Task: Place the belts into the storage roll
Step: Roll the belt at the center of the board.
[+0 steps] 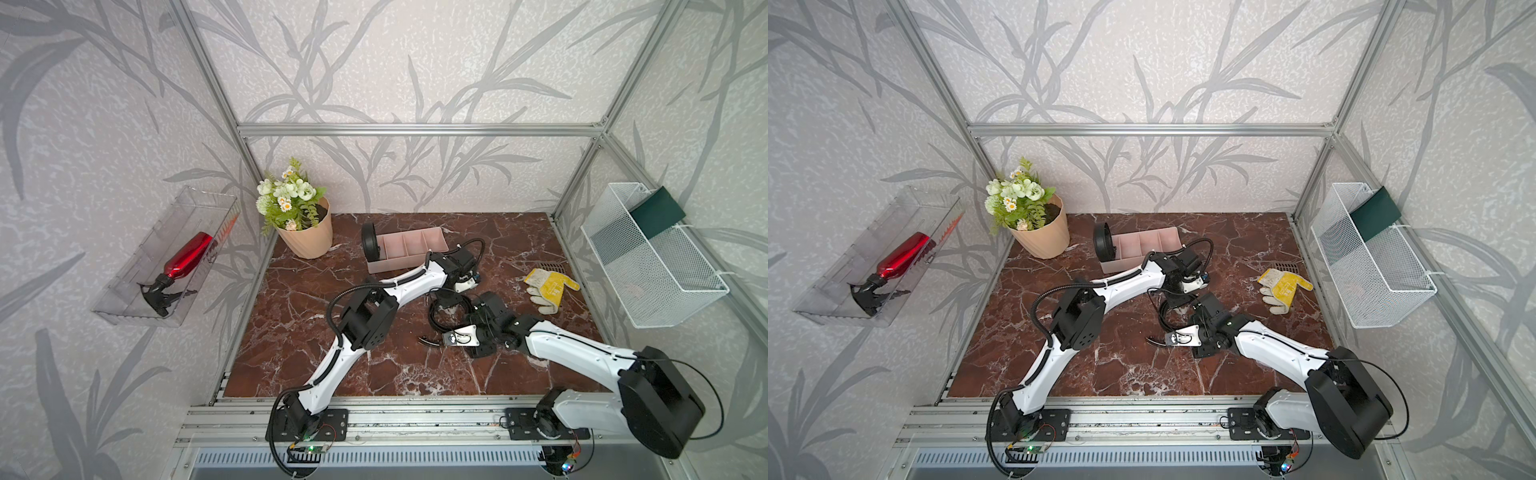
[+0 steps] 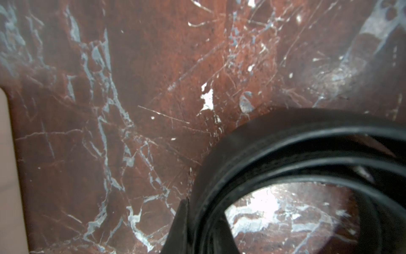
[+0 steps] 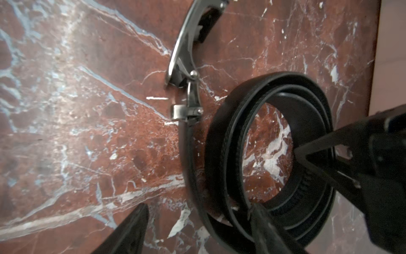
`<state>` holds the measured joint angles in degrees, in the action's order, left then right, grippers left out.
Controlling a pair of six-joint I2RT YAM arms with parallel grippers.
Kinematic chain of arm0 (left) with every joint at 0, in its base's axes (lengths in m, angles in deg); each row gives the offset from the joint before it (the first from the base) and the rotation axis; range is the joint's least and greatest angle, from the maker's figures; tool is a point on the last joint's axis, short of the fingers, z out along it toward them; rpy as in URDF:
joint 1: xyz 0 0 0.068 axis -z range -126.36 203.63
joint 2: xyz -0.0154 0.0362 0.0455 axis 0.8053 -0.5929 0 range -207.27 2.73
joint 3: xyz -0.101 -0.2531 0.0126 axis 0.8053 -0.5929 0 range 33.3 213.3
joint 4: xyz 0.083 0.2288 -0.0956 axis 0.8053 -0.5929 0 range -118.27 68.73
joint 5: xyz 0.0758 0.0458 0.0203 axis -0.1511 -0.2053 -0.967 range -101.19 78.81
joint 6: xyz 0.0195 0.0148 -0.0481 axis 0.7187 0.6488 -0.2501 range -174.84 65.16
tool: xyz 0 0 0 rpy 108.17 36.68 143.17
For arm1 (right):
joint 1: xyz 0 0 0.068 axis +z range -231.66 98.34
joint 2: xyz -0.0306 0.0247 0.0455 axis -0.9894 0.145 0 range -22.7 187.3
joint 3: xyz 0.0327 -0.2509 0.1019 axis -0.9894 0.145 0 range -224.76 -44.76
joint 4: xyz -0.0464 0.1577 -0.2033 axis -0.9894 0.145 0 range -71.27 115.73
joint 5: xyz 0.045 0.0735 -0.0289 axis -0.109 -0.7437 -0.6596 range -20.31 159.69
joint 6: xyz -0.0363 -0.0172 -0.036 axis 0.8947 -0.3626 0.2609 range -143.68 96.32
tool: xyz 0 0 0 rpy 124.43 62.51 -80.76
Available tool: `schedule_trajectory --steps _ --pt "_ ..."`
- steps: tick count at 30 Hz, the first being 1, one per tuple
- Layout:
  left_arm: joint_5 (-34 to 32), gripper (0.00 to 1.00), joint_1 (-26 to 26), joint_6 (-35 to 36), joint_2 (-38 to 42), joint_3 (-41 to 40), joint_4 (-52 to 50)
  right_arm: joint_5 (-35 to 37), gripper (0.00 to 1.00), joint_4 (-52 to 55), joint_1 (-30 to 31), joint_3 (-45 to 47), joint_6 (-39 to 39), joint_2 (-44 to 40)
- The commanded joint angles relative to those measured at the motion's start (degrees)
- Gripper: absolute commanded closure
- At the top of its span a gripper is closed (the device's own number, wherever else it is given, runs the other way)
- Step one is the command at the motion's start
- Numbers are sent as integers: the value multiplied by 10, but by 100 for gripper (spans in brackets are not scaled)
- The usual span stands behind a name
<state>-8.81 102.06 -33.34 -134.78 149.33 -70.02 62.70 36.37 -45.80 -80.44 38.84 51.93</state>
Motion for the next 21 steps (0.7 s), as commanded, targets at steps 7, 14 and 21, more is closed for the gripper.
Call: schedule_trajectory --steps 7,14,21 --pt "72 100 21 43 -77 -48 -20 -39 28 49 -17 -47 53 78" --pt "63 100 21 36 -73 -61 -18 -38 28 -12 -21 -54 -108 13" --pt "56 100 22 29 -70 -50 -21 59 18 -55 -46 2 -641 -235"
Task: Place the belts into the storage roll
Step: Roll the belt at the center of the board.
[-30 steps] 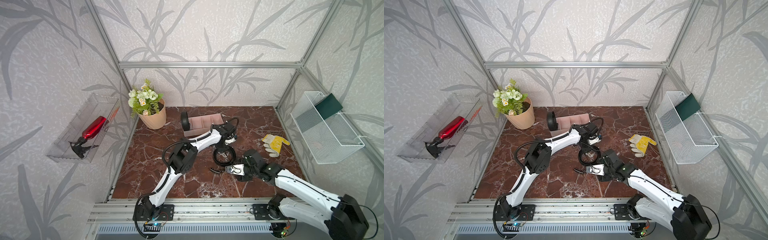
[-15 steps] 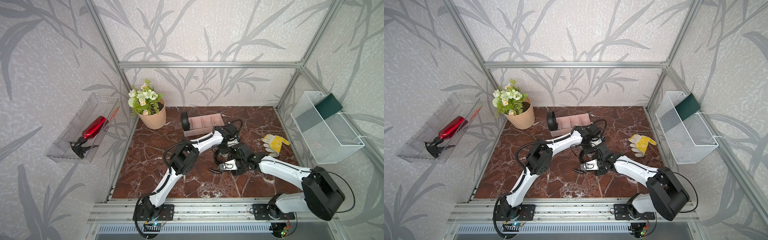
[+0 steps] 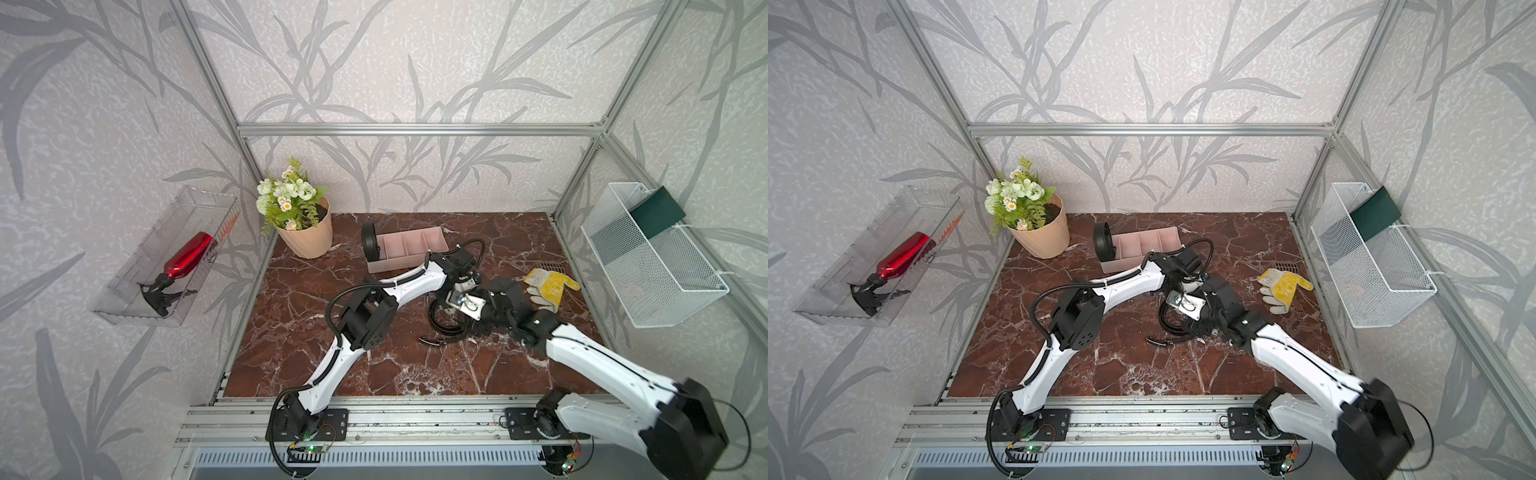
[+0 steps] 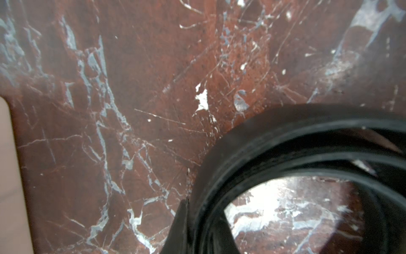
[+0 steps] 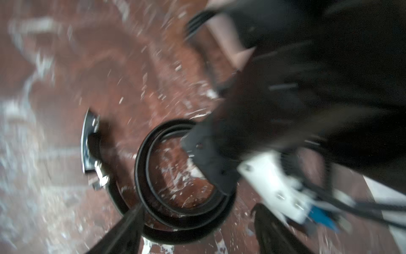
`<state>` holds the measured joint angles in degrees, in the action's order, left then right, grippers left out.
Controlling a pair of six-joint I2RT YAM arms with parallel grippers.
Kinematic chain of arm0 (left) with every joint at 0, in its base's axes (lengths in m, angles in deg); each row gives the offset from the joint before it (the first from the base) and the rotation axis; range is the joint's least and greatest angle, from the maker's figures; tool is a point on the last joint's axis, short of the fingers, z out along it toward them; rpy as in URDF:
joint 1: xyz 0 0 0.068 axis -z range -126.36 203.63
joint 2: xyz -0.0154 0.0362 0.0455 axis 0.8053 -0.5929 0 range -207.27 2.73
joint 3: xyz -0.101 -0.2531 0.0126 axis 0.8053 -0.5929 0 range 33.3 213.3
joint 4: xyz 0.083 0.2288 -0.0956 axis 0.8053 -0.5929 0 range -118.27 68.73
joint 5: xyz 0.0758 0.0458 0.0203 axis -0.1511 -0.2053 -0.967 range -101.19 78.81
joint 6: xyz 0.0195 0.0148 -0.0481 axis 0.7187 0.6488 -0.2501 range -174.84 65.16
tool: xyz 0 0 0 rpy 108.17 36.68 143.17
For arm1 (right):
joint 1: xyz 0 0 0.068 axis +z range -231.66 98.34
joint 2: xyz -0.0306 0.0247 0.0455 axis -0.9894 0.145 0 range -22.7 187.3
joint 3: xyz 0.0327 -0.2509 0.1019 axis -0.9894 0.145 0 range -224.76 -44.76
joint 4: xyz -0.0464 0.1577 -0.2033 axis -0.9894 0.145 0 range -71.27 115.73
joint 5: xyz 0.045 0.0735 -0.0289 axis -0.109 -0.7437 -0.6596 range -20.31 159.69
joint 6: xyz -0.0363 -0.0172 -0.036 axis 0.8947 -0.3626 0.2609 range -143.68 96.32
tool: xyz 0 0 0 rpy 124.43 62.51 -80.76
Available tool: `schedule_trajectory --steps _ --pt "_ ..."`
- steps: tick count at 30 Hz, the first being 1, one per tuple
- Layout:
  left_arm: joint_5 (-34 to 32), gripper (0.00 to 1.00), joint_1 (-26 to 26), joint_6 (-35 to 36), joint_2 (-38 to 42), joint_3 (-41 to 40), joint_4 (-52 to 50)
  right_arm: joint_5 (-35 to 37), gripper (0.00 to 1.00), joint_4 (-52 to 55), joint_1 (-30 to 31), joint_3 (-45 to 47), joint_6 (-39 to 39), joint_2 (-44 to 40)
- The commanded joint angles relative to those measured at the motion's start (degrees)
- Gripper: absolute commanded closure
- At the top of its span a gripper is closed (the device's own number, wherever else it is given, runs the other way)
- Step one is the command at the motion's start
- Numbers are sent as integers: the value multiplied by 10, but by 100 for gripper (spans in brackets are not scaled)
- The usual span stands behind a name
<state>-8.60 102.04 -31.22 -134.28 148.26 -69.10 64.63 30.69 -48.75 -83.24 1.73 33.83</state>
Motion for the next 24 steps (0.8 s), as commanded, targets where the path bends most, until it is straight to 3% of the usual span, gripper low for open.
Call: schedule_trajectory --steps 1,2,5,9,18,24 --pt "54 100 22 8 -74 -38 -31 52 18 25 -21 33 -326 -69" --pt "53 100 23 5 -73 -37 -31 70 17 60 -30 30 -397 -81" --pt "52 100 23 -4 -71 -37 -32 -8 20 135 -89 26 -538 -82" --pt "61 100 24 -12 -70 -41 -35 -79 31 168 -133 40 -633 -20" --pt "75 100 41 -13 -73 -39 -35 -168 30 102 -158 -12 -605 177" --pt "79 100 59 -15 -81 -29 -38 -158 29 96 -159 -45 -597 241"
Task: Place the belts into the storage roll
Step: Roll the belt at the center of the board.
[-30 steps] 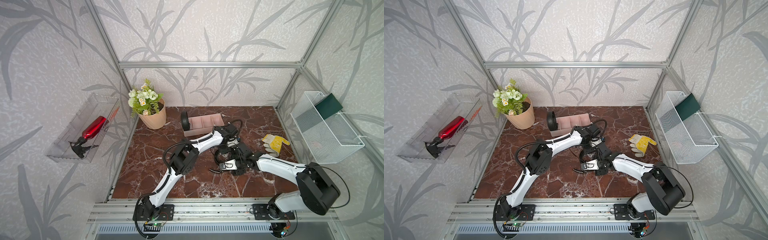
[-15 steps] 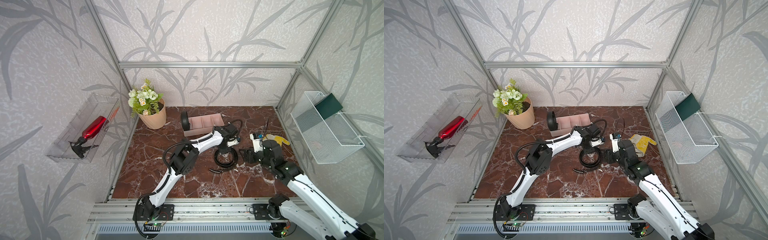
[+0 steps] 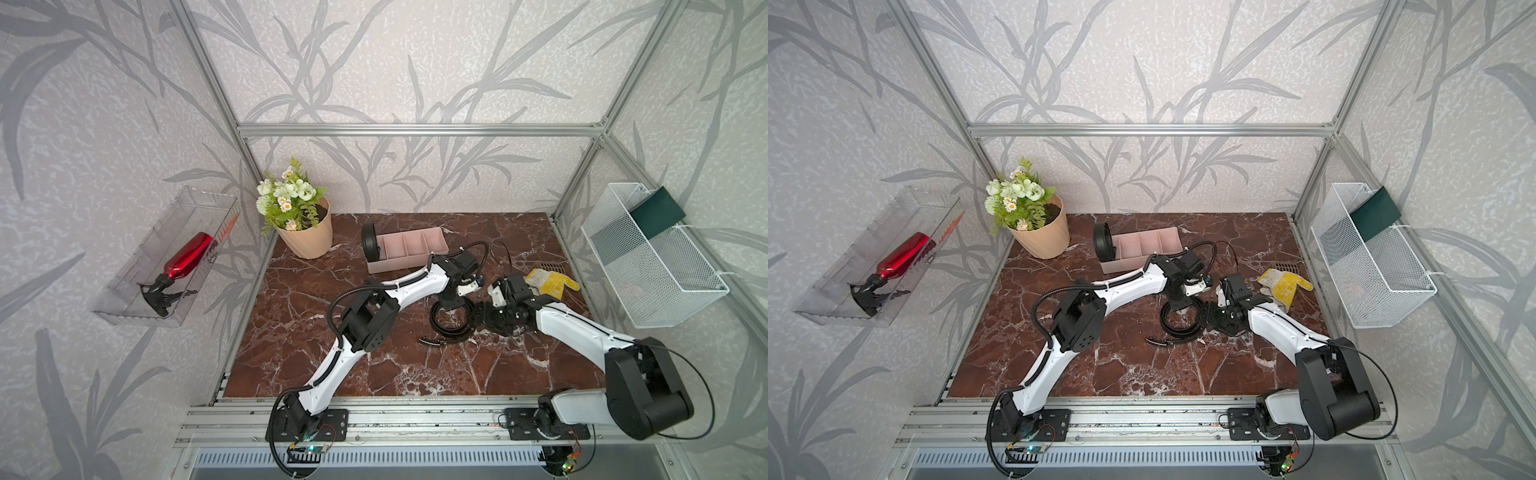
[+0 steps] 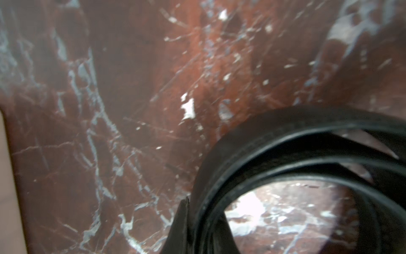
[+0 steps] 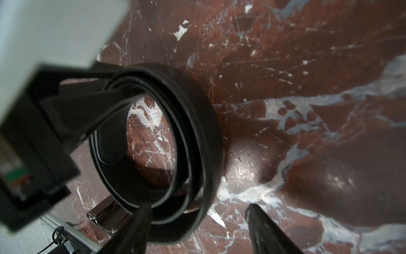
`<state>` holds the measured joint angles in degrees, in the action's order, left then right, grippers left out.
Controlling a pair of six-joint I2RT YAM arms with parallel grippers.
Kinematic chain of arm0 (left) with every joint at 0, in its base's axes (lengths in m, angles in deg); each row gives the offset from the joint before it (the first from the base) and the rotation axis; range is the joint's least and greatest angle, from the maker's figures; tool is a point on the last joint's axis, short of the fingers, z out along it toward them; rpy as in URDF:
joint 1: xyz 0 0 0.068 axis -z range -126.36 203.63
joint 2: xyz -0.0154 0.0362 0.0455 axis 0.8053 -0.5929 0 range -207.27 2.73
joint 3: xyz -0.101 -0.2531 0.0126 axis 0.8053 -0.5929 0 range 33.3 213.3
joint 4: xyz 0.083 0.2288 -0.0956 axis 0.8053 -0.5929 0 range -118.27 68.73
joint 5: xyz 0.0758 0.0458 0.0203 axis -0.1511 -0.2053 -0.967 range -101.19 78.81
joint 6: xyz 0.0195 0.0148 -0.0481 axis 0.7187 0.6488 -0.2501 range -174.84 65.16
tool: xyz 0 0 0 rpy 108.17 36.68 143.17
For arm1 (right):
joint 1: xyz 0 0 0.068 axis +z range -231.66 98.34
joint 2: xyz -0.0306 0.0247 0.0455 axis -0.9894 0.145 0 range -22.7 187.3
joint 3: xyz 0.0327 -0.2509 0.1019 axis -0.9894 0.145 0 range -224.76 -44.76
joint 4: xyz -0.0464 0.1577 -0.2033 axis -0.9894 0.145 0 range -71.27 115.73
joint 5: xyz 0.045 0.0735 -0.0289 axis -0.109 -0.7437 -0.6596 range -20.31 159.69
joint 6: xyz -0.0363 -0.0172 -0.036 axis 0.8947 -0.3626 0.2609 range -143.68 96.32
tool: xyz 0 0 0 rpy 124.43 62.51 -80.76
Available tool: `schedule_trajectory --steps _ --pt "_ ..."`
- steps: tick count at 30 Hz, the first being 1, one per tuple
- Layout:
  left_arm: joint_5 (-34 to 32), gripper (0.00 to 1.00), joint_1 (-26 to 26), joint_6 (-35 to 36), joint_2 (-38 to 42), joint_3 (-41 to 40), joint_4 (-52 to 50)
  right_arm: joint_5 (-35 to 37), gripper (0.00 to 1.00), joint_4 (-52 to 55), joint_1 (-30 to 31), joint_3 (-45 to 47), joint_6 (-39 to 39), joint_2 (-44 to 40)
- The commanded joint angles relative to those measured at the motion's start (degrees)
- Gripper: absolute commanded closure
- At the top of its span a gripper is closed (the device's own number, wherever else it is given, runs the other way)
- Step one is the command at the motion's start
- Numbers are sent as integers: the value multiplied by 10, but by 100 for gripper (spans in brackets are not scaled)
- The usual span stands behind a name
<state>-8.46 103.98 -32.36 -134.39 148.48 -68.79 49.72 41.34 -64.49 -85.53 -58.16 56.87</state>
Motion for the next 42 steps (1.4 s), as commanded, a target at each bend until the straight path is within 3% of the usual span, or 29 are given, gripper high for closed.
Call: schedule_trajectory --steps 1,11,20,23,26,31,37,42 --pt "77 100 41 -5 -82 -28 -44 -4 29 -8 -2 -25 2 17" --pt "110 100 48 -26 -88 3 -57 83 35 47 -1 -45 19 74" --pt "176 99 44 -83 -87 19 -54 123 70 54 17 -45 10 106" --pt "179 81 28 -119 -65 24 -48 150 78 93 20 -43 4 84" --pt "185 73 1 -170 -10 10 -14 169 83 120 21 -29 -5 53" --pt "202 48 -51 -247 122 -78 57 197 86 153 35 -23 -33 28" --pt "182 41 -59 -198 296 -302 96 201 86 156 50 -19 -63 16" --pt "182 40 -26 -145 357 -424 138 212 86 155 68 -9 -89 8"
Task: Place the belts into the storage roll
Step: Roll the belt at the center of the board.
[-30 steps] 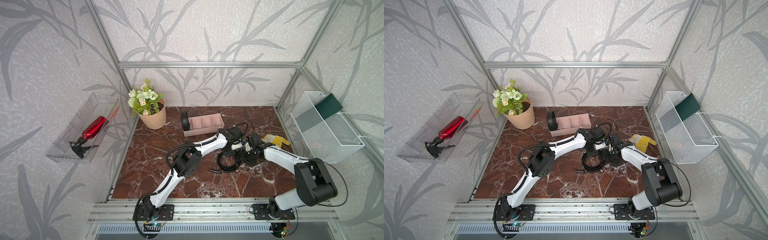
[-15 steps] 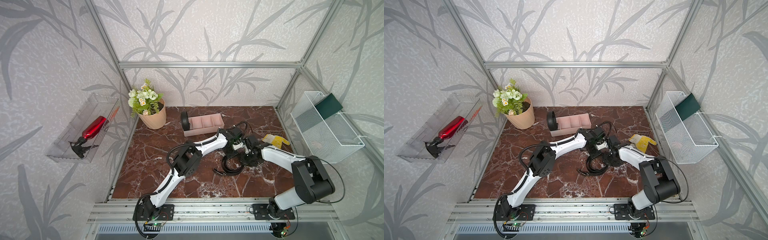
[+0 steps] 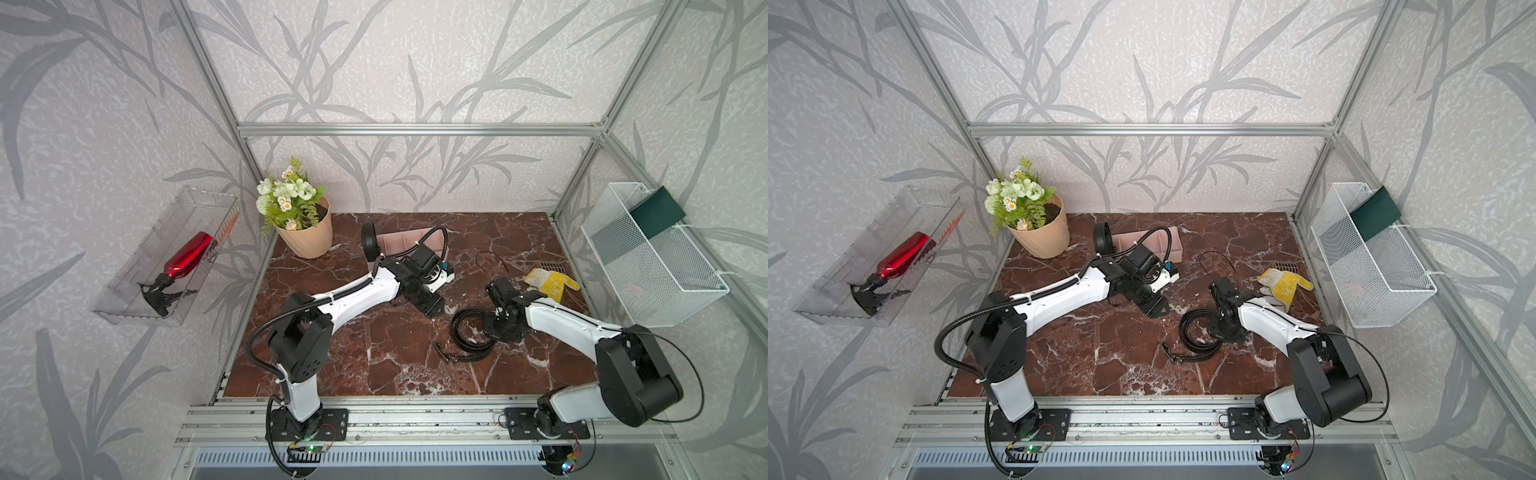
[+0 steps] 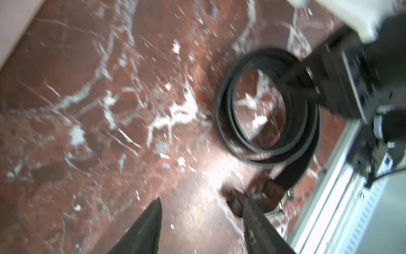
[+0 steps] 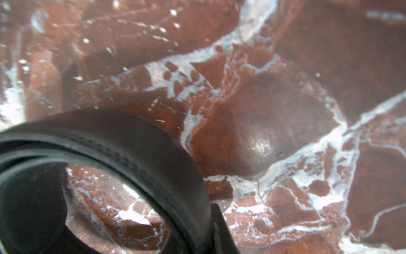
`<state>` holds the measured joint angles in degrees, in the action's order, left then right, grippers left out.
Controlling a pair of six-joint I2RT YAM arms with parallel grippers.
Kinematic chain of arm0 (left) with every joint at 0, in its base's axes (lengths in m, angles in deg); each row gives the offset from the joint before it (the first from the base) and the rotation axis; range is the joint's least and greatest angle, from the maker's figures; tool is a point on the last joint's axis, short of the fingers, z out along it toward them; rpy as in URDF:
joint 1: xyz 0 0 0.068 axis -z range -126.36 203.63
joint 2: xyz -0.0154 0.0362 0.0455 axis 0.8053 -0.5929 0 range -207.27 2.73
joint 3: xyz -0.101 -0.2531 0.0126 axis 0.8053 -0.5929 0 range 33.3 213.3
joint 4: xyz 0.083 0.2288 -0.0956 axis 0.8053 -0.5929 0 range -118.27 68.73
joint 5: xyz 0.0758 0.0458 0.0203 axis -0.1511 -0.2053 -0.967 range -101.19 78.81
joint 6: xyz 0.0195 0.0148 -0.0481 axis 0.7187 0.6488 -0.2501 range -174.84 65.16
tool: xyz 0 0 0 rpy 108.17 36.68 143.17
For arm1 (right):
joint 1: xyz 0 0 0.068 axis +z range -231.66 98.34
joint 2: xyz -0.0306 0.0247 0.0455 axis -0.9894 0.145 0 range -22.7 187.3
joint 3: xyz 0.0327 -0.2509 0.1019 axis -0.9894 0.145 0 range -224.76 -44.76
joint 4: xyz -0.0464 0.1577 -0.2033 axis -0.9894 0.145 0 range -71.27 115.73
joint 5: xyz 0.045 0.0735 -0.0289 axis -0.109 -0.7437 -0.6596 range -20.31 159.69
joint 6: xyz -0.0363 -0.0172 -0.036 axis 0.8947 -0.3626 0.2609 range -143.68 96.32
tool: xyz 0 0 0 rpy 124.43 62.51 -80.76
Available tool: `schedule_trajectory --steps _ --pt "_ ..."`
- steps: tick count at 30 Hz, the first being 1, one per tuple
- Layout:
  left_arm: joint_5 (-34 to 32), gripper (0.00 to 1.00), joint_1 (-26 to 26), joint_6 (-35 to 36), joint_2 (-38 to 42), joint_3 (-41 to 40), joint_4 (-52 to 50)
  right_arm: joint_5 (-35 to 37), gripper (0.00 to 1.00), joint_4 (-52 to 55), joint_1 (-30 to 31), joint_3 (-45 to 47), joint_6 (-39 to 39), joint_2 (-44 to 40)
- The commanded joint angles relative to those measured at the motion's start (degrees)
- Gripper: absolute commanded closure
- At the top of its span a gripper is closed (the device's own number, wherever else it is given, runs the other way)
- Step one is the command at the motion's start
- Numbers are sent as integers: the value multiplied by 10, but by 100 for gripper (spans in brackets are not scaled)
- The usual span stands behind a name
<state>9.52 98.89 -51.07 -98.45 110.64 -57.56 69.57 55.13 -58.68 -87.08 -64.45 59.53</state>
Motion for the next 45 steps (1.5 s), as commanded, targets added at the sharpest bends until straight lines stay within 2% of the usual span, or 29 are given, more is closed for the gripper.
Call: schedule_trajectory --steps 1,9,19,26,34,38,45 --pt "-3 40 38 54 1 -53 31 16 86 18 15 9 -30 -19" --pt "-11 40 105 79 -31 -40 34 27 86 26 36 11 -46 -11" --pt "-21 39 149 101 -76 -30 33 23 86 18 36 12 -49 -9" --pt "-9 39 161 87 -89 -6 41 21 86 13 36 15 -52 -6" --pt "101 36 156 88 -66 15 23 11 86 -3 36 24 -51 4" --pt "106 36 162 84 -76 14 21 8 86 -9 36 27 -52 3" --pt "55 36 188 86 -126 14 23 3 86 -14 36 32 -59 5"
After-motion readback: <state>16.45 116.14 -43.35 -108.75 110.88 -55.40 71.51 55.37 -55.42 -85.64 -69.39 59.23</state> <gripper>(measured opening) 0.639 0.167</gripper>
